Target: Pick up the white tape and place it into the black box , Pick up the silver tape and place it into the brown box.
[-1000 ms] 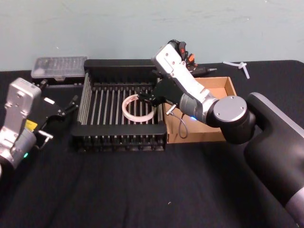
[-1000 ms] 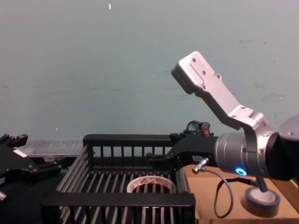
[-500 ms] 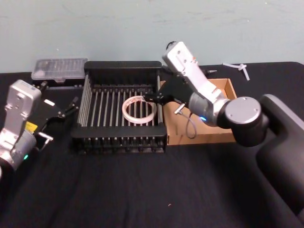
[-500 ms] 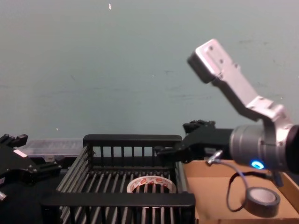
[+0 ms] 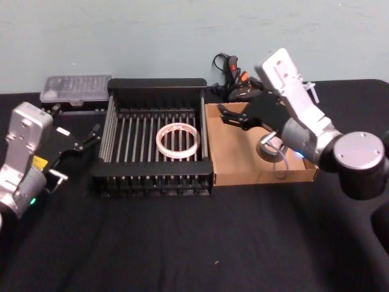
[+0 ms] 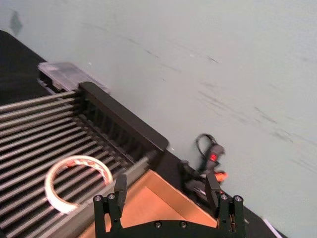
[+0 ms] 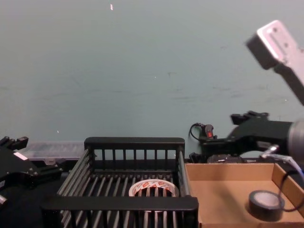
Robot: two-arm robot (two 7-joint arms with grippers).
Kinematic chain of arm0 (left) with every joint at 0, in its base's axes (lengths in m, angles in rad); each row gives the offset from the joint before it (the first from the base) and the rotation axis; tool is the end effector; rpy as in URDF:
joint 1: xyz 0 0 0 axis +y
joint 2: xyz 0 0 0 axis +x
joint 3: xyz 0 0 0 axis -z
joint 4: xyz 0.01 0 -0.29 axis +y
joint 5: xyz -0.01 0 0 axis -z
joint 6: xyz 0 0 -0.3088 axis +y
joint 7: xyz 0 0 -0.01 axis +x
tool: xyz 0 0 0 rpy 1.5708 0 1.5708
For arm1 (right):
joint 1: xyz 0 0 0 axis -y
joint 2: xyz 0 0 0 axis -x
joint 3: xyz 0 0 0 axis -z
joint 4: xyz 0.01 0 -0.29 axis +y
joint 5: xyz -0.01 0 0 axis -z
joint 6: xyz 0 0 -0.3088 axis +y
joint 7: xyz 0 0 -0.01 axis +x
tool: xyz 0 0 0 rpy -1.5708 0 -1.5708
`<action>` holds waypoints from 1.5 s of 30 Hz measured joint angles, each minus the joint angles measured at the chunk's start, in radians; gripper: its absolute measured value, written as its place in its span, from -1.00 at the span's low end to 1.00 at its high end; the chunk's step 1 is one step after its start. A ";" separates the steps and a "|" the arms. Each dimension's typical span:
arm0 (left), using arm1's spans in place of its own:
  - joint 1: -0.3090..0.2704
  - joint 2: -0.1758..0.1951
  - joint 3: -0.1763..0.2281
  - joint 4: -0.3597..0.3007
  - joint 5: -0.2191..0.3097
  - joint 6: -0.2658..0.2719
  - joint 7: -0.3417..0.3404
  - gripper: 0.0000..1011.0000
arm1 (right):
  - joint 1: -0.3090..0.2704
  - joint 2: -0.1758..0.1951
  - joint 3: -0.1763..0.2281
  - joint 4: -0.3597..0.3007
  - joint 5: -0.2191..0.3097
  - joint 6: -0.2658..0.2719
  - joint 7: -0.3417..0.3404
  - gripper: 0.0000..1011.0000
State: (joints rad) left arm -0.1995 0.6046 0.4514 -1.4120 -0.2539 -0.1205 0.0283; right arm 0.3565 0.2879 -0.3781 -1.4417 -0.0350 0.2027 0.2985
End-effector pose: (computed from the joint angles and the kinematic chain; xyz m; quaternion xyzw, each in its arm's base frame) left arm 0.3581 0.0826 -0.3023 0.1415 -0.1324 0.5799 0.7913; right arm 0.4092 0.0174 -0.2348 -0.1778 -0.1163 -0.4758 0.8535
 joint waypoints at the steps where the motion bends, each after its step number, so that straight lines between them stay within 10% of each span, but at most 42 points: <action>1: 0.000 0.000 0.000 0.000 0.000 0.000 0.000 0.98 | -0.015 0.006 0.013 -0.016 0.000 0.005 -0.007 0.98; 20: 0.000 0.000 0.000 0.000 0.000 0.000 0.000 0.98 | -0.153 0.034 0.134 -0.060 -0.052 0.012 -0.088 0.98; 45: 0.000 0.000 0.000 0.000 0.000 0.000 0.000 0.98 | -0.162 0.014 0.154 -0.033 -0.075 0.016 -0.078 0.98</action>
State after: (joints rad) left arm -0.1995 0.6046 0.4514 -1.4120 -0.2539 -0.1205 0.0283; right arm 0.1947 0.3022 -0.2238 -1.4748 -0.1101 0.2192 0.2202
